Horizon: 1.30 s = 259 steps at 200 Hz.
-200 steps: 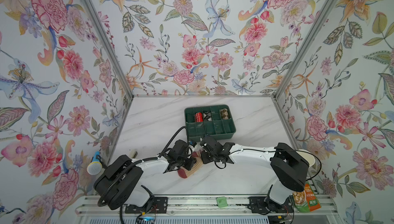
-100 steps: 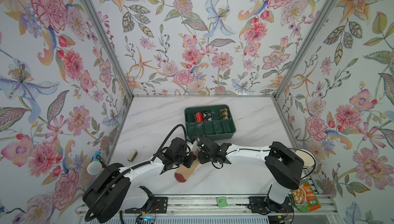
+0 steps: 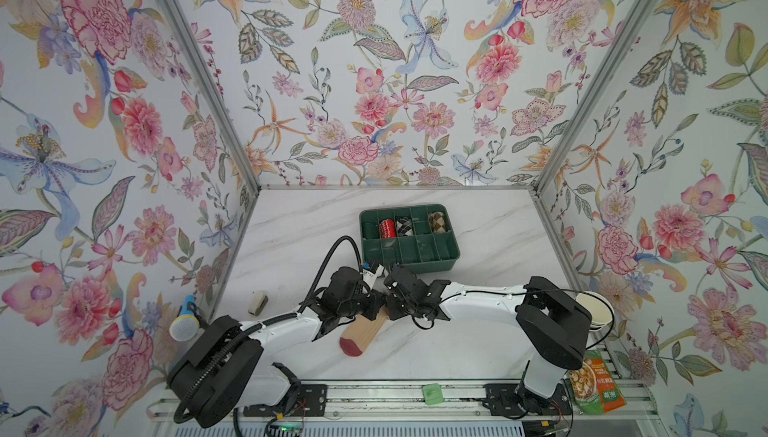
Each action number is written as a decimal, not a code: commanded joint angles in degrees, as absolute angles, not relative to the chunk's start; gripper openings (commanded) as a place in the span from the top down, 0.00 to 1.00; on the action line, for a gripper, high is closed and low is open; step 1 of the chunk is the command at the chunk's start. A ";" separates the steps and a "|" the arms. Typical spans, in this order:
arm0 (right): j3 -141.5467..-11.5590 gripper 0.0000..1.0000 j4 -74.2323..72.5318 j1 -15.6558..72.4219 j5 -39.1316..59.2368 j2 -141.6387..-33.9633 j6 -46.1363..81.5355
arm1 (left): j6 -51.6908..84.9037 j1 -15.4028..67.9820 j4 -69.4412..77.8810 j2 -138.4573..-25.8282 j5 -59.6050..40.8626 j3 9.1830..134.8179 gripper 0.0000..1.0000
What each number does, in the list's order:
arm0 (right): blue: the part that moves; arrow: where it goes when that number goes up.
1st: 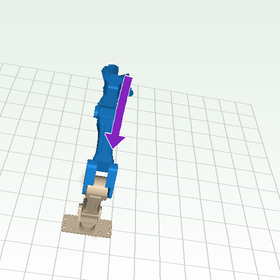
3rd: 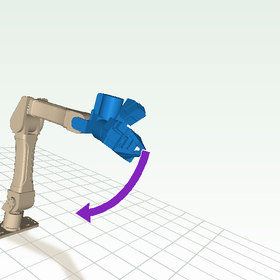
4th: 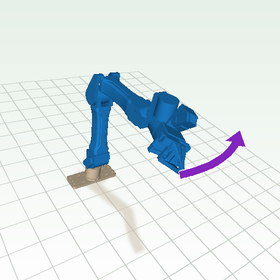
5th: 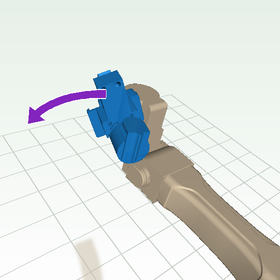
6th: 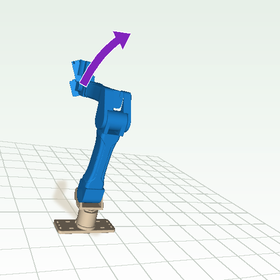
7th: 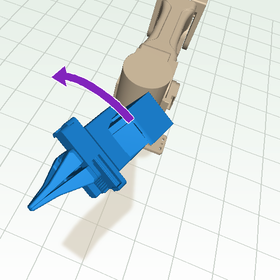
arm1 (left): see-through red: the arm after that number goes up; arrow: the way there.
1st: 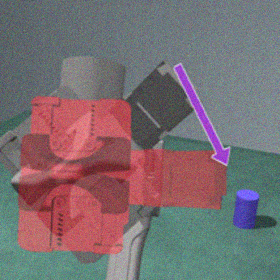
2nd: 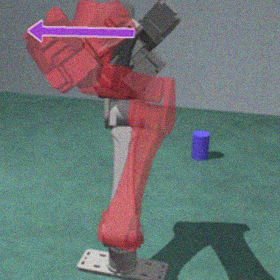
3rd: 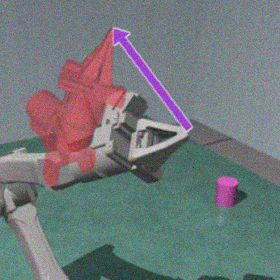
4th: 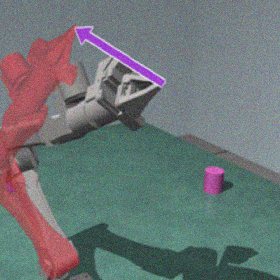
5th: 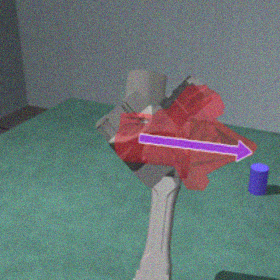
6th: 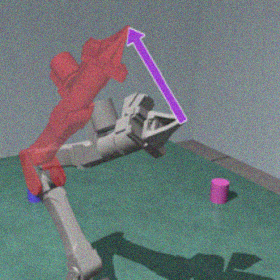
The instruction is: Roll the socks
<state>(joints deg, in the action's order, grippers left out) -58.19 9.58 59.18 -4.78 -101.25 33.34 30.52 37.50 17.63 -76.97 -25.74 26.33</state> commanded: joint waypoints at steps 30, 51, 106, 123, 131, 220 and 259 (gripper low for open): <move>-58.71 0.91 11.29 59.88 -3.35 -103.31 33.06 | 32.17 37.00 23.99 -80.23 -25.29 24.41 0.96; -58.71 0.91 11.29 59.95 -3.26 -103.27 32.98 | 32.00 37.02 24.59 -81.20 -23.49 24.43 0.96; -58.69 0.91 11.04 60.09 -2.51 -103.05 32.39 | 31.29 37.05 23.91 -81.97 -17.56 24.43 1.00; -58.71 0.90 10.80 60.13 -2.24 -102.93 32.22 | 31.13 37.02 23.82 -82.89 -17.23 24.51 1.00; -58.63 0.90 10.69 60.12 -2.12 -102.88 32.14 | 31.11 37.00 23.95 -83.50 -17.52 24.52 1.00; -56.47 0.83 4.92 59.08 3.03 -100.39 30.51 | 30.33 37.05 25.14 -88.24 -20.34 23.51 1.00; -55.23 0.80 1.77 57.60 7.51 -98.97 30.53 | 29.82 37.10 24.98 -88.52 -20.66 23.12 1.00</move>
<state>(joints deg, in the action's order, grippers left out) -56.49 4.78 58.02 2.42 -100.82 31.66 31.07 37.50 27.49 -86.91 -19.33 24.73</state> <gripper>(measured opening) 0.188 0.048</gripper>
